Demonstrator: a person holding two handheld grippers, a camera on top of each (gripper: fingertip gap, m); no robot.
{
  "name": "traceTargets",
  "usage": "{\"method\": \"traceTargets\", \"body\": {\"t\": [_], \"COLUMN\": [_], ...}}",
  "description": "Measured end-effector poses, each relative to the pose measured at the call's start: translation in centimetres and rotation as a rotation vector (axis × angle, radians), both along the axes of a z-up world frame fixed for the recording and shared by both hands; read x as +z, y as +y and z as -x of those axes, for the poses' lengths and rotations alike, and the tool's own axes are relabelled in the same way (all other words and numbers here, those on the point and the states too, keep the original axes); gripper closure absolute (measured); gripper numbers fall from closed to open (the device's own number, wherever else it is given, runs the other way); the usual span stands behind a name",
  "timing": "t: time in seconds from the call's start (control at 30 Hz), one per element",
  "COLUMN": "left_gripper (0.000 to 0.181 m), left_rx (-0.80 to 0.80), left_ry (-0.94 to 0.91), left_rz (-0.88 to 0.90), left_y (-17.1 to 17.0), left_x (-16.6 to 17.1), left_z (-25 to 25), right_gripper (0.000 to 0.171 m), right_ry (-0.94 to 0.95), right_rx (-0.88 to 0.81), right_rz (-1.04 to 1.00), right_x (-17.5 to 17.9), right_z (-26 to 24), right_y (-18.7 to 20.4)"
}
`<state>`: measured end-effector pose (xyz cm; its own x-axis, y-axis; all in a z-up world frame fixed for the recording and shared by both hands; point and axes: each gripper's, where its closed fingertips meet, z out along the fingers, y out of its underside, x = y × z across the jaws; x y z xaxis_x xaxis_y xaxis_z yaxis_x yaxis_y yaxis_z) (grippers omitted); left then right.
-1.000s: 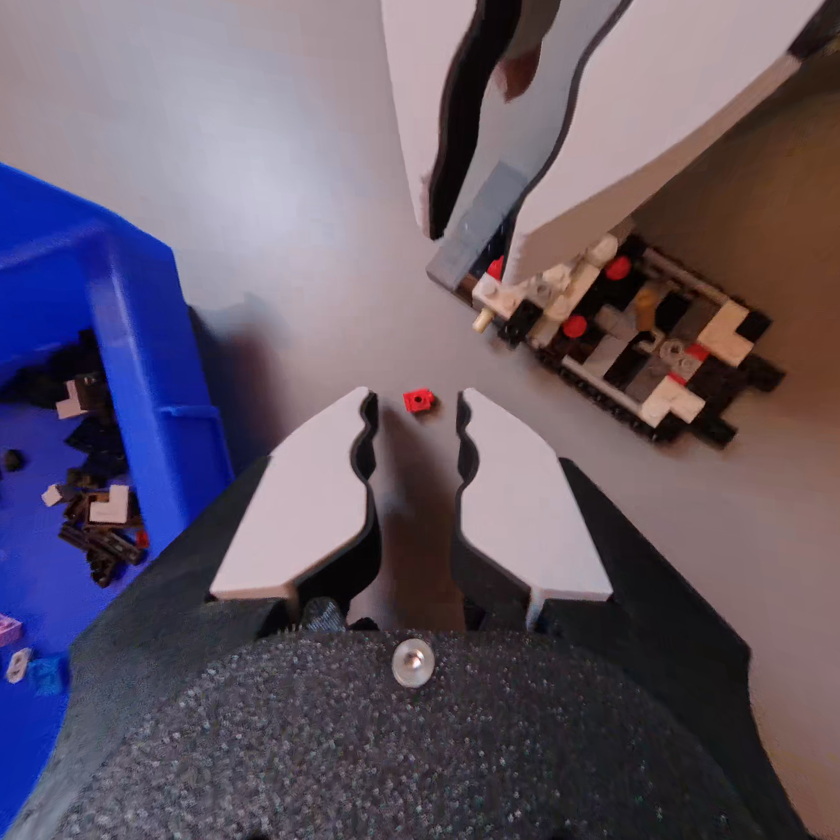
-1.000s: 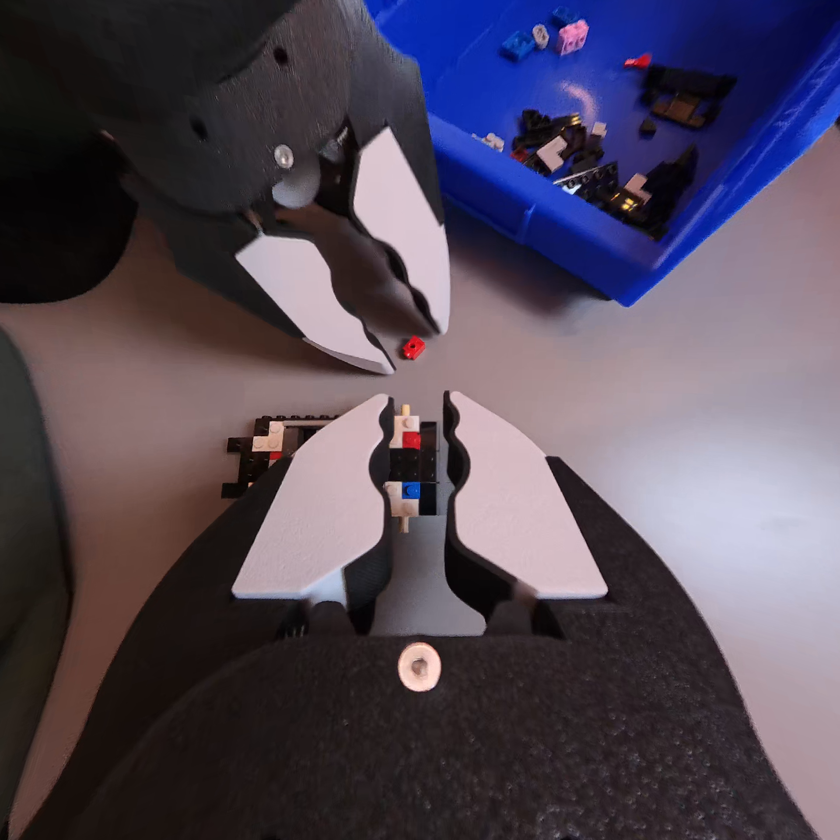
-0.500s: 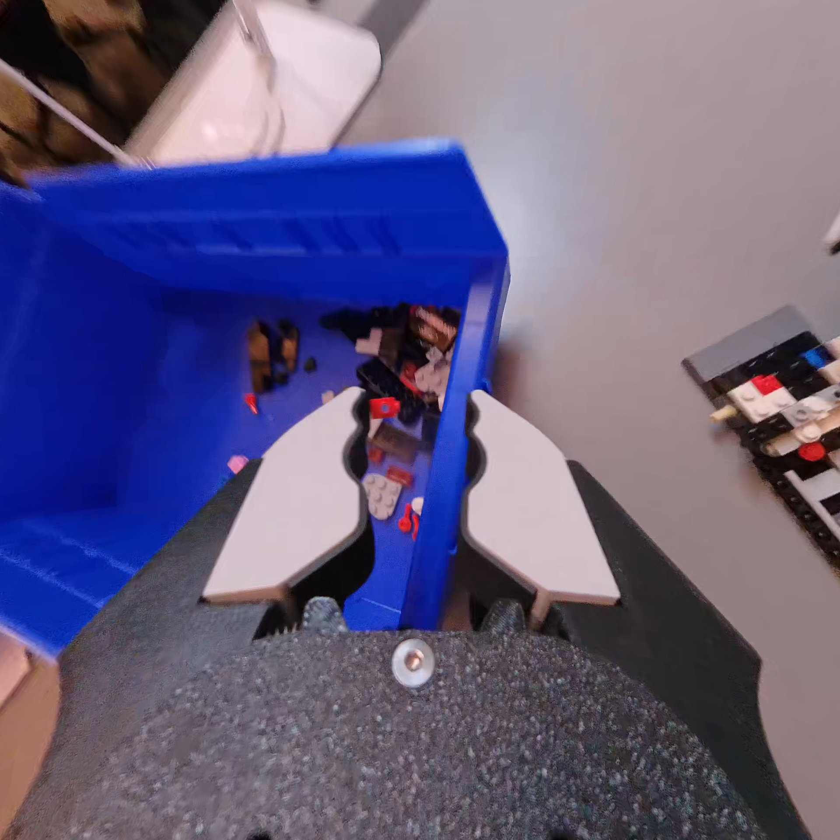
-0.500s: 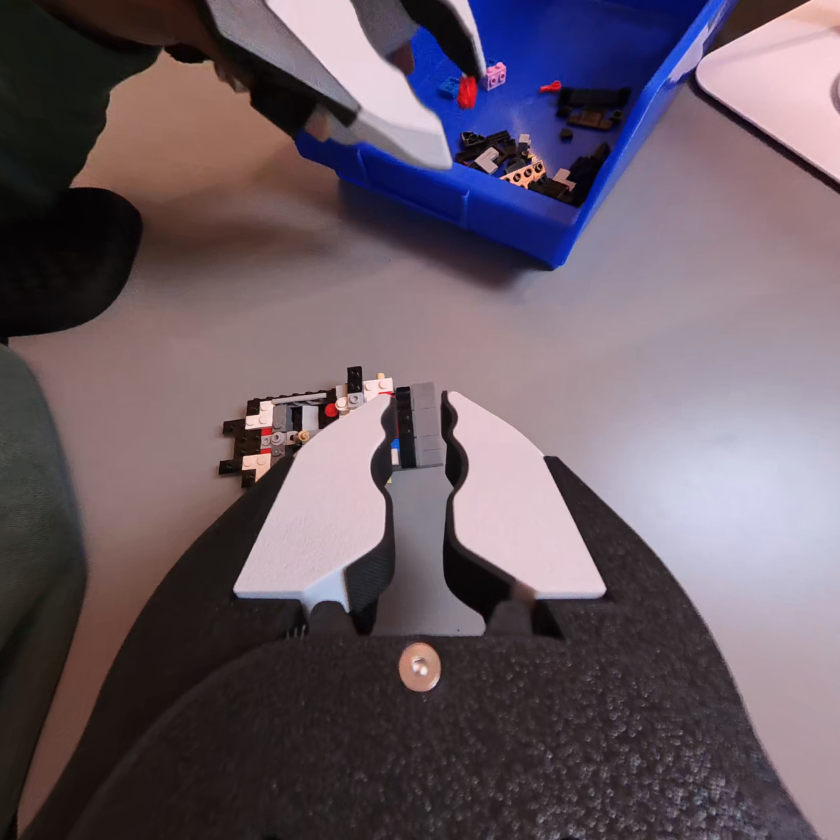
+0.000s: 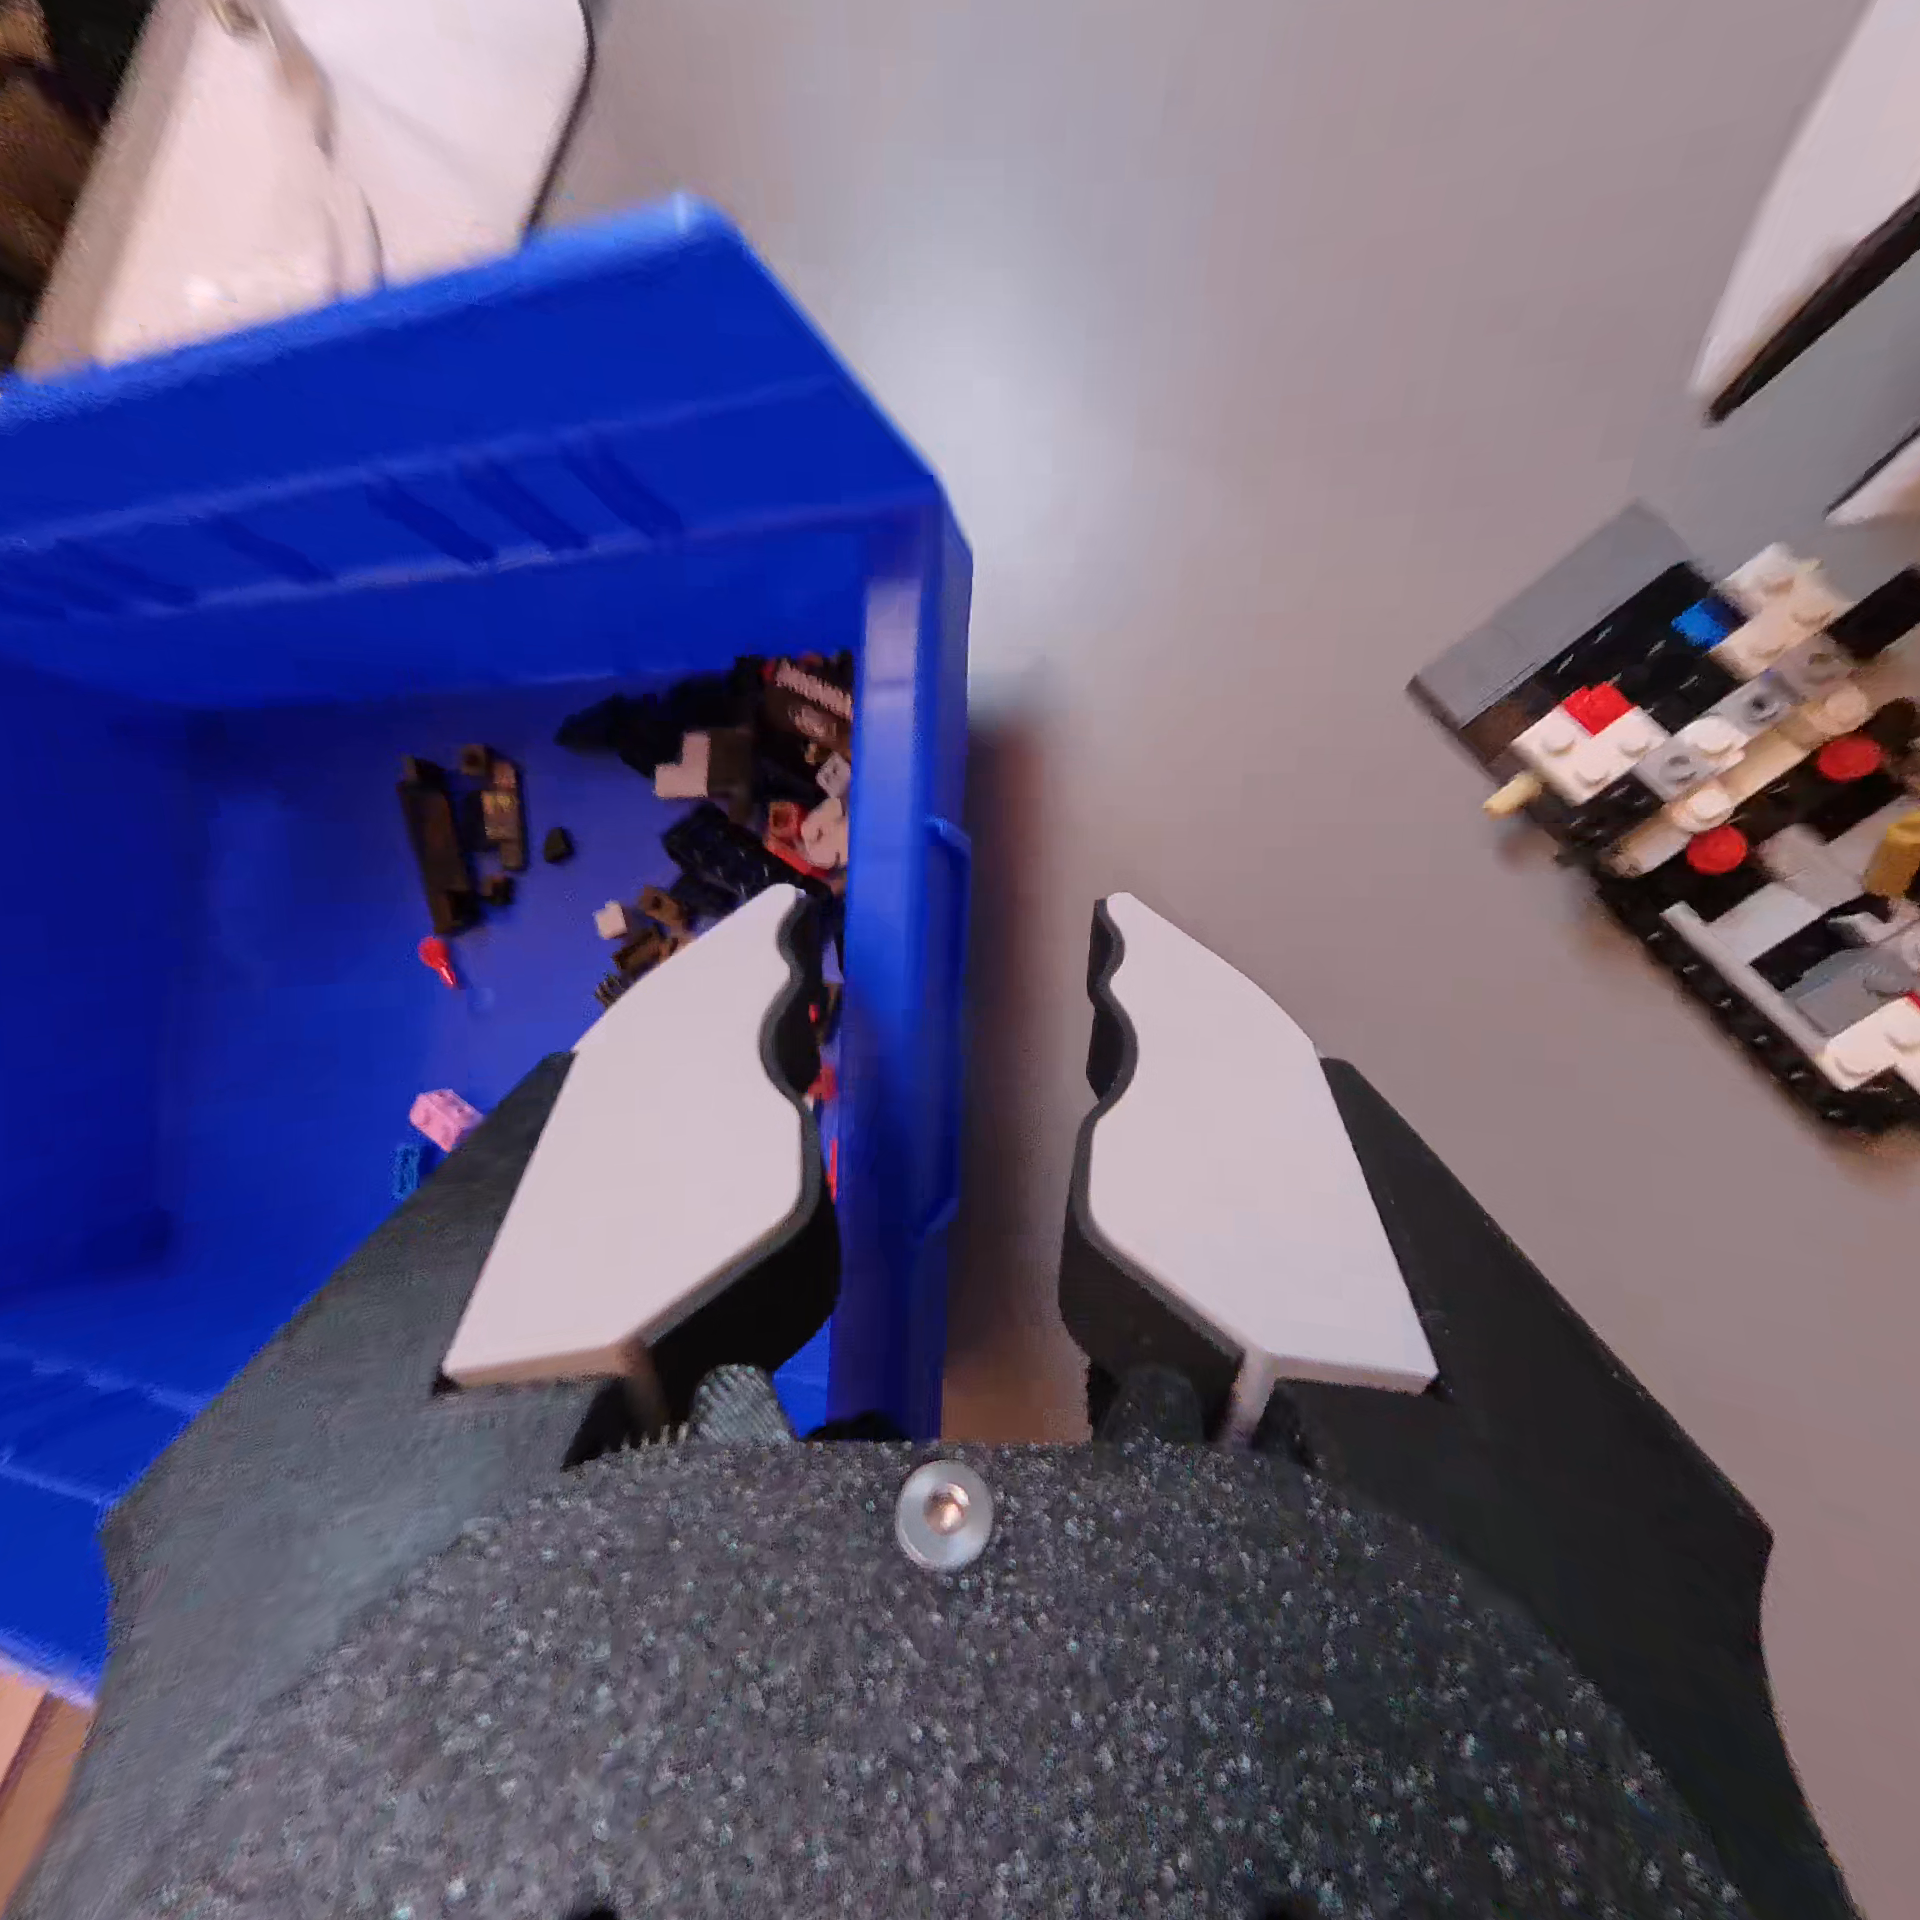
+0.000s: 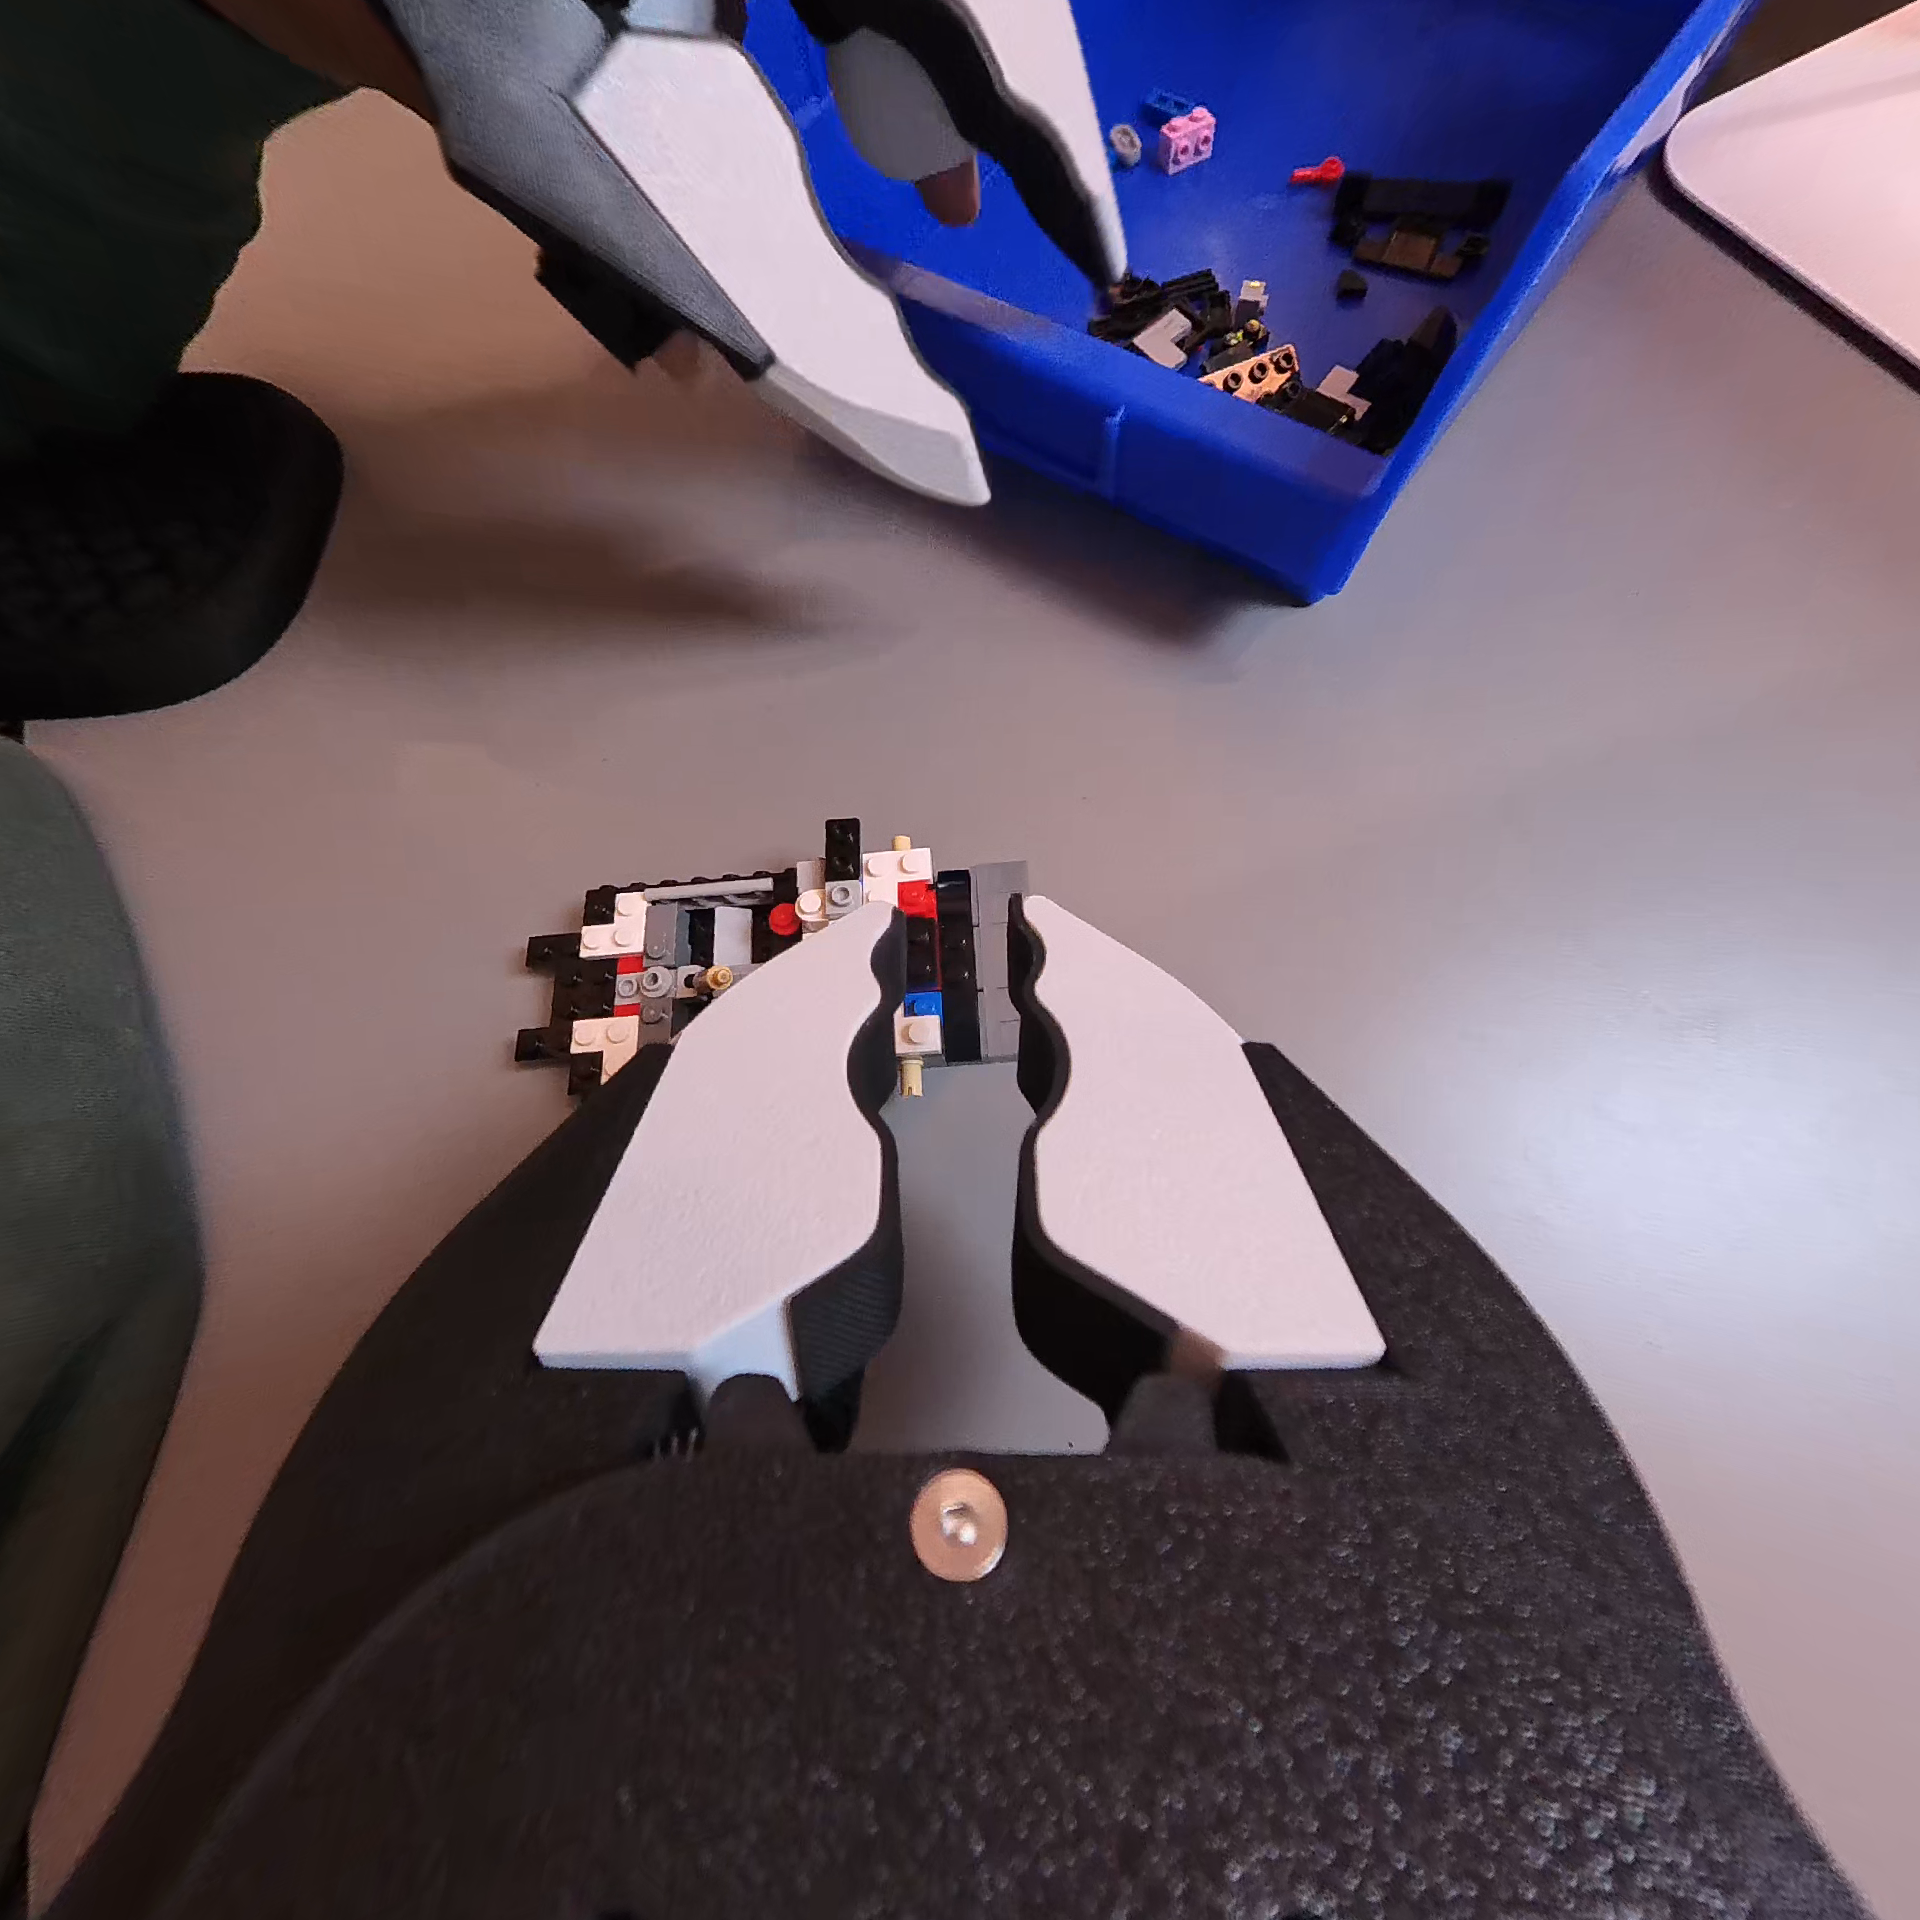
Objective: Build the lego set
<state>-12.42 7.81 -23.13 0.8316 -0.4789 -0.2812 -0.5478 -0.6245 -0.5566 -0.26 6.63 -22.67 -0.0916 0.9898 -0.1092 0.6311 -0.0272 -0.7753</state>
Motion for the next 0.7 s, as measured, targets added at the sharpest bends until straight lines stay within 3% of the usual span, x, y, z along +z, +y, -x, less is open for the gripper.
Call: {"method": "traceTargets", "body": {"t": [0.1, 0.23, 0.43, 0.53, 0.7], "left_gripper": [0.144, 0.148, 0.146, 0.146, 0.146], "left_rx": [-0.116, -0.288, -0.313, -0.299, -0.286], "left_ry": [-0.117, -0.334, -0.344, -0.396, -0.485], "left_rz": [-0.098, 0.140, 0.262, 0.278, 0.309], "left_y": [-0.5, -4.2, -5.1, -5.1, -5.1], "left_x": [2.2, -0.4, -3.6, -3.7, -3.8], "left_z": [-3.2, -8.0, -8.8, -8.7, -8.9], "right_gripper": [0.153, 0.151, 0.144, 0.158, 0.159], "right_ry": [-0.025, -0.105, -0.180, -0.158, -0.124], "right_rx": [0.007, 0.052, 0.060, 0.074, 0.125], "right_rz": [0.008, 0.022, -0.063, -0.142, -0.238], "right_x": [-0.3, -1.4, -3.2, -3.2, -3.1], "right_z": [-0.1, 0.0, 1.5, 2.2, 2.1], "right_y": [-0.2, -1.6, -2.7, -3.0, -3.1]}}
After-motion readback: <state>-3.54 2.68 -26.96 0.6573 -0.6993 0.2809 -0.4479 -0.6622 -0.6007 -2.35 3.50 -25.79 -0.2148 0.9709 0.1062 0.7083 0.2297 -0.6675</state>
